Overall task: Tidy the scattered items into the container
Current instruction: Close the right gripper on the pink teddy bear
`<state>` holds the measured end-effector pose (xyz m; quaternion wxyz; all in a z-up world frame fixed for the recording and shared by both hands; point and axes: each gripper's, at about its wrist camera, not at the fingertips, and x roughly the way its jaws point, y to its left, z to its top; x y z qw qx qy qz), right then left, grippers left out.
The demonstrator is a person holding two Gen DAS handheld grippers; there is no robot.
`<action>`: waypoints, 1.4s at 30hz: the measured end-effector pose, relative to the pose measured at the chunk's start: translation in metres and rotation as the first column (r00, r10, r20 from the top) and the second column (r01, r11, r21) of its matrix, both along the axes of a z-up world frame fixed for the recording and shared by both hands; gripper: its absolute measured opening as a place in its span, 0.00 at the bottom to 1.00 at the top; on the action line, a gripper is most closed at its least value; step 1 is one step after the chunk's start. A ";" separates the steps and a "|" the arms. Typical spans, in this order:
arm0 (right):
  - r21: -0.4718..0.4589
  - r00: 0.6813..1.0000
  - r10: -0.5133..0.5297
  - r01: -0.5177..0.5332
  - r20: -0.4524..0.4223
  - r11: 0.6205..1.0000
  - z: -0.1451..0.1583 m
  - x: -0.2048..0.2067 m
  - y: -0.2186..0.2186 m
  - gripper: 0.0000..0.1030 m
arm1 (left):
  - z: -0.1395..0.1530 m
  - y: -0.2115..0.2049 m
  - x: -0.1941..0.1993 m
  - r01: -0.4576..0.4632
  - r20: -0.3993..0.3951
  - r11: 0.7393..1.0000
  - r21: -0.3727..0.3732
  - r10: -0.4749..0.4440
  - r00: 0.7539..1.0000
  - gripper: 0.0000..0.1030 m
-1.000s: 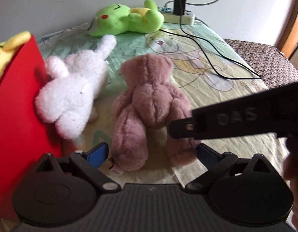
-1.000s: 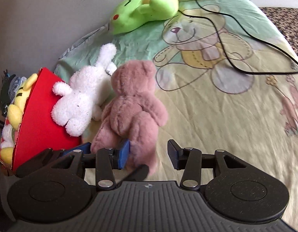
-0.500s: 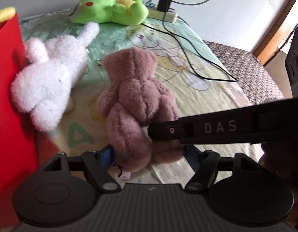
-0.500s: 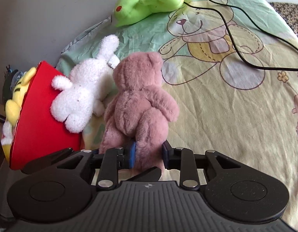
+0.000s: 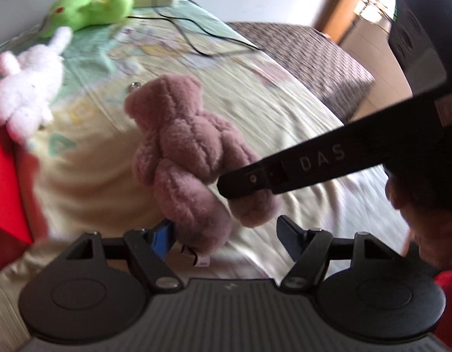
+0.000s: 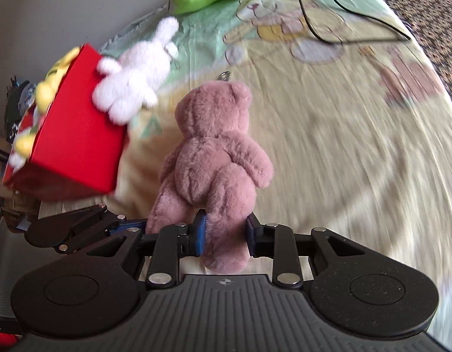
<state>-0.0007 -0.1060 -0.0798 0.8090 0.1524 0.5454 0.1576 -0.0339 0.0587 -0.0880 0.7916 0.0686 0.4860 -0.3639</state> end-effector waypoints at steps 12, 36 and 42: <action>0.051 0.997 -0.079 0.080 -0.008 0.996 0.005 -0.040 -0.018 0.37 | 0.023 0.018 -0.021 -0.019 0.049 0.999 -0.029 0.020 0.999 0.71; 0.122 0.987 -0.161 0.159 0.010 0.980 -0.016 -0.001 -0.021 0.55 | -0.003 0.005 0.022 -0.096 -0.041 0.995 -0.035 0.094 0.995 0.72; 0.117 0.990 -0.142 0.139 0.023 0.983 -0.014 -0.004 -0.020 0.51 | 0.001 0.002 0.016 -0.076 -0.006 0.997 -0.021 0.076 0.997 0.69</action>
